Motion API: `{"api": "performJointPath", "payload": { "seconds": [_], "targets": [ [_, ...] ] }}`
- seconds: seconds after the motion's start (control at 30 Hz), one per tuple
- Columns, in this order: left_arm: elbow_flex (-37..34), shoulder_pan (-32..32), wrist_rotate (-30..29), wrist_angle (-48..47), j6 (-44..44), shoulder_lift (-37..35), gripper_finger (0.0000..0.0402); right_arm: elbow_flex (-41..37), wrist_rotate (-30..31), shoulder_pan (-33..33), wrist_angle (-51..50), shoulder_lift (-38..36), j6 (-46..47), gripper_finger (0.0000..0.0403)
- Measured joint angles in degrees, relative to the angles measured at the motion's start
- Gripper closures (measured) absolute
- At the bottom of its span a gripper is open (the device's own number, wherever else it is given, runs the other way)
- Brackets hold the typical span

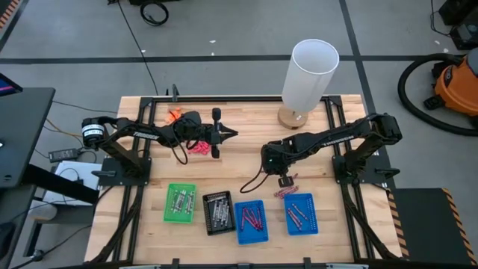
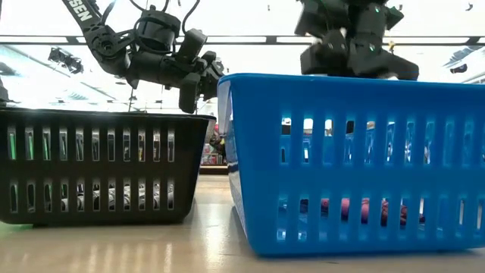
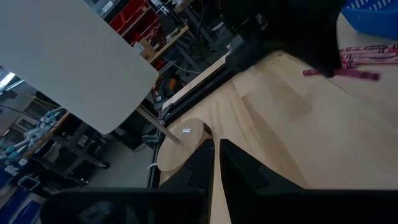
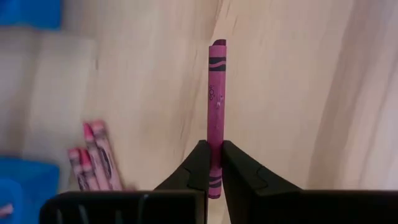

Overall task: Sort crayons
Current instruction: Put the red crayon into the left blue bin

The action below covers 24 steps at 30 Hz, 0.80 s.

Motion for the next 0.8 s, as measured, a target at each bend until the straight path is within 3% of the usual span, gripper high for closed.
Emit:
{"api": "performJointPath", "payload": {
  "seconds": [0.33, 0.8],
  "targets": [
    [0.0, 0.0, -0.3, -0.4, -0.1, 0.0, 0.0367, 5.5, -0.7, 2.7, -0.3, 0.0, 2.4, 0.0368],
    [0.0, 0.0, -0.3, -0.2, -0.5, 0.0, 0.0367, 6.6, -1.5, 7.0, 0.6, 0.0, 10.0, 0.0368]
  ]
}}
